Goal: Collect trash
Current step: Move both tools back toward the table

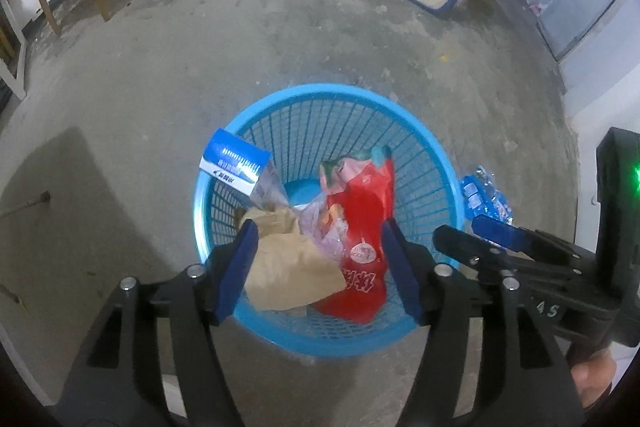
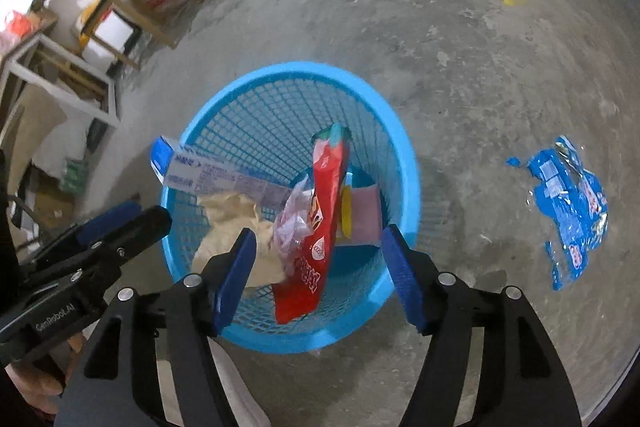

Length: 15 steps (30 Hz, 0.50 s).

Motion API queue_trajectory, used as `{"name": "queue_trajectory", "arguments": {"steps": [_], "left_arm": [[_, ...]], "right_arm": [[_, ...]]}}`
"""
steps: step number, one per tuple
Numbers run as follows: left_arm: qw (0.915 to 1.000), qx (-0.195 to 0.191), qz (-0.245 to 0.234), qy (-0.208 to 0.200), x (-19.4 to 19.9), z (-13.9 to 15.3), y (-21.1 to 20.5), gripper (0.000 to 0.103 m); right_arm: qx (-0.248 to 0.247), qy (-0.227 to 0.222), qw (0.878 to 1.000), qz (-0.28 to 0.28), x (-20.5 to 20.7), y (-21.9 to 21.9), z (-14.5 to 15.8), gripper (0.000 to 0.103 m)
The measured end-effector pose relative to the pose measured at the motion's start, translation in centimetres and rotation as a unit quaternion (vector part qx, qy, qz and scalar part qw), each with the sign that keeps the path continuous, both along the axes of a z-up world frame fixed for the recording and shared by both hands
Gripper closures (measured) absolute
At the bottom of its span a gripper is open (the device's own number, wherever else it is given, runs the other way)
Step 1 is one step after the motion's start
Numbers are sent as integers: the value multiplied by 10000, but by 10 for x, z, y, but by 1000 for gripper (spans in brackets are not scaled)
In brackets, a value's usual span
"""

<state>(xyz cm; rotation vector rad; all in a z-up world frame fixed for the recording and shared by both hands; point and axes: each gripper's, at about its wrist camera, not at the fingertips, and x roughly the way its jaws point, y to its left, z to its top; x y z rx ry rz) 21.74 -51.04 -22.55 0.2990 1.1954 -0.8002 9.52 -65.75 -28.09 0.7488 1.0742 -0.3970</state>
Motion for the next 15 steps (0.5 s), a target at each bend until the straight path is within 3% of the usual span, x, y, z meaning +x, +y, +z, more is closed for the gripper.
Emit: {"name": "queue_trajectory", "arguments": {"steps": [5,9,13,15], "left_arm": [[9991,-165,-270,-270,-18,25,-1,32],[9982,-322,-430,-250,-38,48,3,30],[9951,-633,-748,-134,-74,79,13,26],[9923,-757,-972,-86,-96,95,24,24]], "right_arm": [[-47,-268,9989,-371,-33,-6,19,39],[-11,-469,9961,-741,-70,-2,33,39],[160,-595,9888,-1358,-120,10,34,26],[422,-502,9843,-1640,-143,19,22,26]]}}
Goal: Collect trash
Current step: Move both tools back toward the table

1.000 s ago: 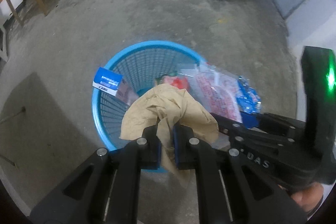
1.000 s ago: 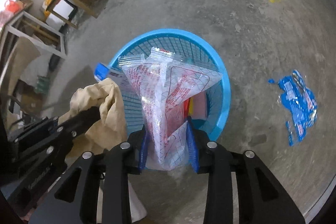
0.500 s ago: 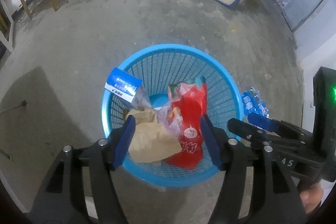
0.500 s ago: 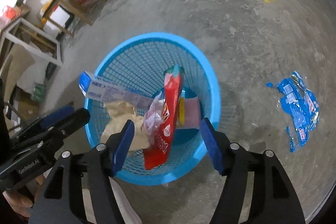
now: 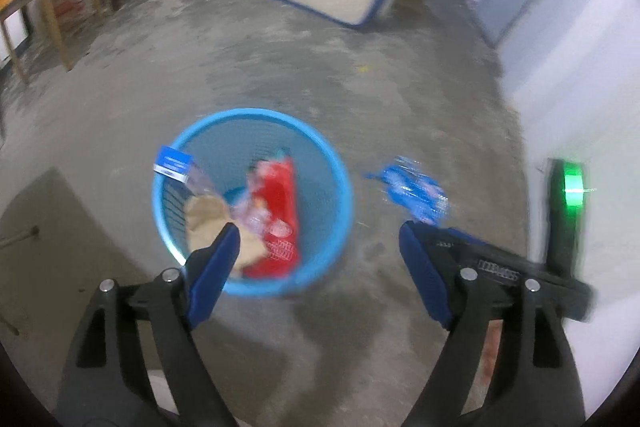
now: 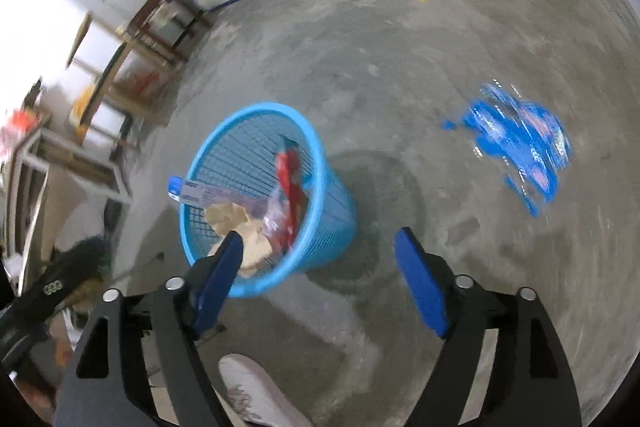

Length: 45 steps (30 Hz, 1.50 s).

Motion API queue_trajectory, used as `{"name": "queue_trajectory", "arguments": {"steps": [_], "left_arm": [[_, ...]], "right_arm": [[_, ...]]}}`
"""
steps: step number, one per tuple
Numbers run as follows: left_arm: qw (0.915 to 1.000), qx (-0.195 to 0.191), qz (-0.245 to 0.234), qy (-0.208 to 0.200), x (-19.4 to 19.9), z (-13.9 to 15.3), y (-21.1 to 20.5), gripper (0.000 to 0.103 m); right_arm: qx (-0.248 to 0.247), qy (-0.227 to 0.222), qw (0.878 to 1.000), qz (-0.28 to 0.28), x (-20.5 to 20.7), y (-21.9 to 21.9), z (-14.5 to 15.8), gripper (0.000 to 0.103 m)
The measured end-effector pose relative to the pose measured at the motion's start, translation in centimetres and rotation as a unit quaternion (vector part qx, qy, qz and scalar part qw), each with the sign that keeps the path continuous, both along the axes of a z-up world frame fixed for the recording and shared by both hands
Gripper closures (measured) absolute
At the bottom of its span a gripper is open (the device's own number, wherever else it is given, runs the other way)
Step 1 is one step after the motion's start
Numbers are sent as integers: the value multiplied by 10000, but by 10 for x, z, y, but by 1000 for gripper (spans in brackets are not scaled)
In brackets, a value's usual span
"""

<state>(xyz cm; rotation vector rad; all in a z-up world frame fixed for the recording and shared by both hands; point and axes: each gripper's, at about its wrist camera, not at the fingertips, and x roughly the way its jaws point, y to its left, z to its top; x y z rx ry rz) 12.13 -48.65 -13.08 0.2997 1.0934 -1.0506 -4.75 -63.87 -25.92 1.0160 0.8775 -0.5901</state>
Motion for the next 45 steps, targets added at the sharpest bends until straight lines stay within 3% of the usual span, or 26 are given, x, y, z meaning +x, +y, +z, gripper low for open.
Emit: {"name": "queue_trajectory", "arguments": {"steps": [4,9,15,18,21,23,28,31,34,37,40,42,45], "left_arm": [[9998,-67,-179,-74,-41,25,33,20],[9997,-205,-73,78,-63,44,93,20],[9989,-437,98,157,-69,63,174,20],[9987,-494,83,46,-77,72,212,19],[9962,-701,386,-330,-82,86,254,16],[9926,-875,626,-562,-84,98,282,13],[9743,-1157,1553,-1152,-80,125,361,9],[9606,-1251,2052,-1394,-77,138,405,8],[9453,-1334,2506,-1605,-73,147,449,8],[9352,-1400,2797,-1659,-67,154,479,8],[9271,-1604,3029,-1519,-61,154,505,8],[9230,-1786,3147,-1309,-57,148,520,8],[9141,-1767,3418,-1282,-52,141,538,8]], "right_arm": [[517,319,9980,-181,-26,22,-30,26],[468,791,9956,-206,-40,49,-35,26],[-674,1152,9910,-48,-20,60,29,25],[-1521,1174,9813,121,-1,73,79,17],[-2449,1042,9628,473,23,100,133,8],[-3133,1132,9395,796,45,128,167,6],[-3911,1095,9001,1576,86,187,219,6],[-4189,802,8779,2176,110,233,247,6],[-4119,193,8681,2763,127,270,270,6],[-3582,-665,8676,3384,146,303,288,6],[-3088,-1459,8592,3809,163,330,294,6],[-2889,-1694,8526,4011,178,348,293,6],[-2582,-1634,8464,4362,207,373,281,6]]}}
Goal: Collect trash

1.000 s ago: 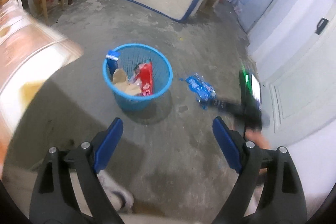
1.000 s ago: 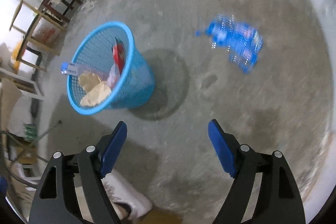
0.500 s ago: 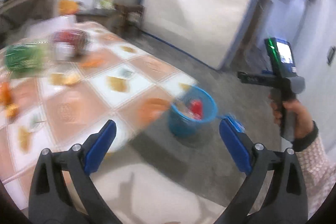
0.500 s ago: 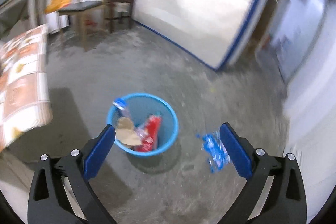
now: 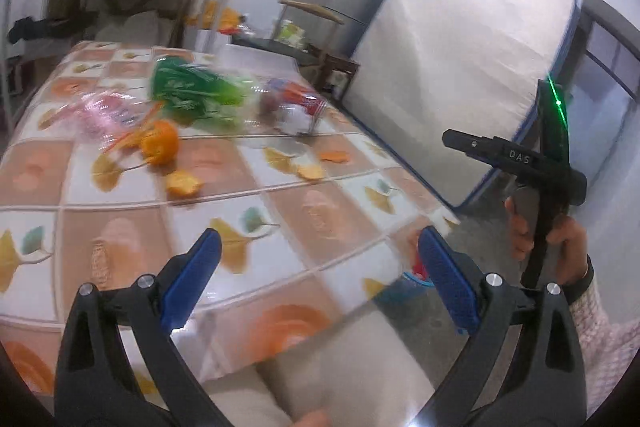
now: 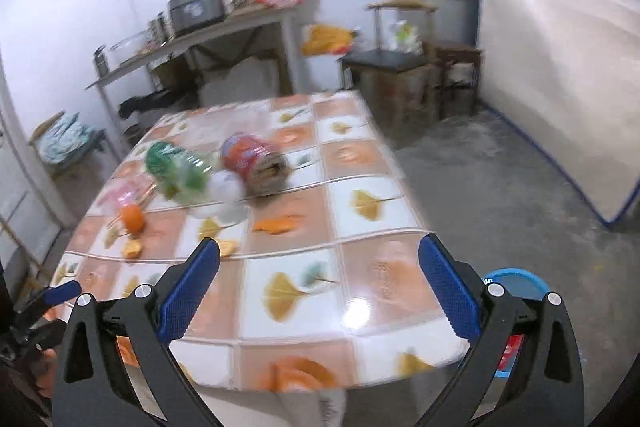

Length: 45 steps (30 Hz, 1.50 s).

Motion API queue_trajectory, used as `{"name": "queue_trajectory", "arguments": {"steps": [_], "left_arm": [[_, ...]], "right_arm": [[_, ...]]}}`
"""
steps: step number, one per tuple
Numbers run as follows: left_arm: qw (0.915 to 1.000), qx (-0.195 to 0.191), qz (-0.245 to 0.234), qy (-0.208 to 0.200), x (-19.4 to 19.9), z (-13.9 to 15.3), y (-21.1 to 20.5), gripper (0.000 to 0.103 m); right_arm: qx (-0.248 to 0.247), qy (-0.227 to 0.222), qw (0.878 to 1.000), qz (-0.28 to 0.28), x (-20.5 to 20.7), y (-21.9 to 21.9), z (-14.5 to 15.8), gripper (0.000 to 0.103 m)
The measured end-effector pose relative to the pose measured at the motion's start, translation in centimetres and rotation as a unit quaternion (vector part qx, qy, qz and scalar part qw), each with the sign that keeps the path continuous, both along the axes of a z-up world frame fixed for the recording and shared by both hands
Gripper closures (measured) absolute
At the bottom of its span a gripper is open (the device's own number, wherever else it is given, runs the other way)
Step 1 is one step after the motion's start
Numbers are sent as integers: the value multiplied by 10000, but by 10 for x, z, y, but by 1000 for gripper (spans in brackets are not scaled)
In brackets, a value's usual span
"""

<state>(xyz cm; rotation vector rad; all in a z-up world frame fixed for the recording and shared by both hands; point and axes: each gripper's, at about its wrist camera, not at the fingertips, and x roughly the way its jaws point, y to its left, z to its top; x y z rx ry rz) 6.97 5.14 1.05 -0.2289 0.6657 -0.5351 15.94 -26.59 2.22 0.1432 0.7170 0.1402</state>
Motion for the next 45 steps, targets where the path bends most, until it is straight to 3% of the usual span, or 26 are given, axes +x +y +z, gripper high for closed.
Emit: {"name": "queue_trajectory", "arguments": {"steps": [6,11,14,16,19,22,25,45], "left_arm": [[9969,609,488,6,21,-10,22,8],[9923,887,860,68,44,-19,41,8],[9905,869,1042,201,59,-25,49,8],[9884,925,1170,292,67,-31,51,8],[9896,653,1192,460,75,-34,56,8],[9895,608,1209,515,76,-36,58,8],[9895,513,1204,615,78,-39,61,8],[9902,450,1159,636,77,-40,61,8]], "right_arm": [[698,806,9929,531,55,31,-35,6],[665,990,9910,615,88,41,-54,12],[605,1128,9901,581,106,43,-66,27],[539,1216,9900,476,115,42,-74,46],[478,1226,9905,388,121,41,-80,64],[467,1250,9897,511,120,47,-81,79],[463,1291,9877,755,113,60,-81,88],[872,1244,9712,1835,73,144,-77,88]]}}
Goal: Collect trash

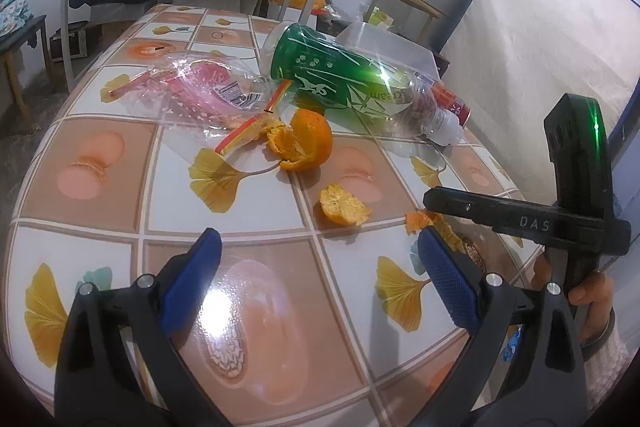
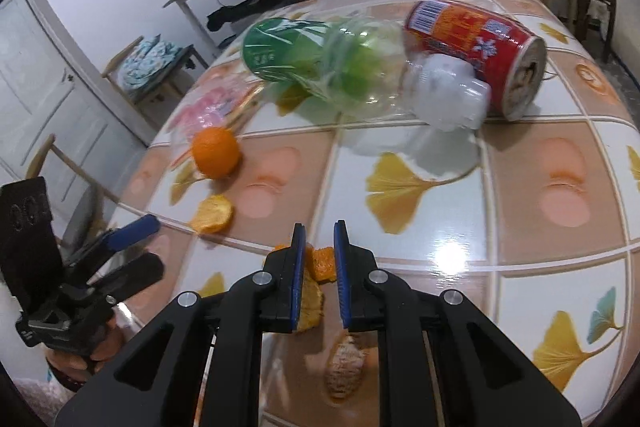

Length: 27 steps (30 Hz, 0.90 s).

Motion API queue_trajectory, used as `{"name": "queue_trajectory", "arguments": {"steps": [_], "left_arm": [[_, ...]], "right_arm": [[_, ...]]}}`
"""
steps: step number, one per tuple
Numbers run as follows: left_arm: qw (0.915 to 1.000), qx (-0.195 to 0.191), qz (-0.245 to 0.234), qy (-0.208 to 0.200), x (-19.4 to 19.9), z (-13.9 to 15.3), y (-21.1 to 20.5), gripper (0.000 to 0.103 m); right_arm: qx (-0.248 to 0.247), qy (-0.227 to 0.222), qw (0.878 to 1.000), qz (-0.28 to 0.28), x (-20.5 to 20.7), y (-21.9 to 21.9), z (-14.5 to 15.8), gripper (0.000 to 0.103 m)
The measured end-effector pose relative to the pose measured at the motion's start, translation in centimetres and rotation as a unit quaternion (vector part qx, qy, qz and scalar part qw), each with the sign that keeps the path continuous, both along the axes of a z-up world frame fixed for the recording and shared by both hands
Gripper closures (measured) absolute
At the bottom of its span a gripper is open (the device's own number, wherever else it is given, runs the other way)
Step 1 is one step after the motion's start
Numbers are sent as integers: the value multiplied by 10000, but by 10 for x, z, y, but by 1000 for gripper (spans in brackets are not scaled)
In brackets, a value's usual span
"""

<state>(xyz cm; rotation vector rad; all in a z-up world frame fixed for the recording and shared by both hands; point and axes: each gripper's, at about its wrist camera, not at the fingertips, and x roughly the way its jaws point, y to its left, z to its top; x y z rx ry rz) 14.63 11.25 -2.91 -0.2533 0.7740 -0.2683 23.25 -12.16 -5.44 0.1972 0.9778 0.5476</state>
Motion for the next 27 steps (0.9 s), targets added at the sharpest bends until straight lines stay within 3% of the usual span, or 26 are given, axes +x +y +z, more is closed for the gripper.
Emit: {"name": "queue_trajectory", "arguments": {"steps": [3,6,10,16,21,27], "left_arm": [[10000,-57,-6,-6,-1,0,2,8],[10000,-92,26,-11,-1,0,3,8],[9999,-37,164,-37,-3,2,7,8],[9995,158,179,-227,-9,11,11,9],[9996,155,-26,-232,-10,12,9,24],[9998,-3,-114,-131,-7,8,9,38]], "right_arm": [[182,-62,9998,17,-3,-9,11,86],[112,-128,9998,85,-9,-16,18,69],[-68,-197,9994,279,-18,-19,21,60],[-446,-208,9961,738,-32,-4,12,60],[-1041,-443,9881,1040,-47,12,9,58],[-883,-433,9923,752,-40,0,15,58]]}}
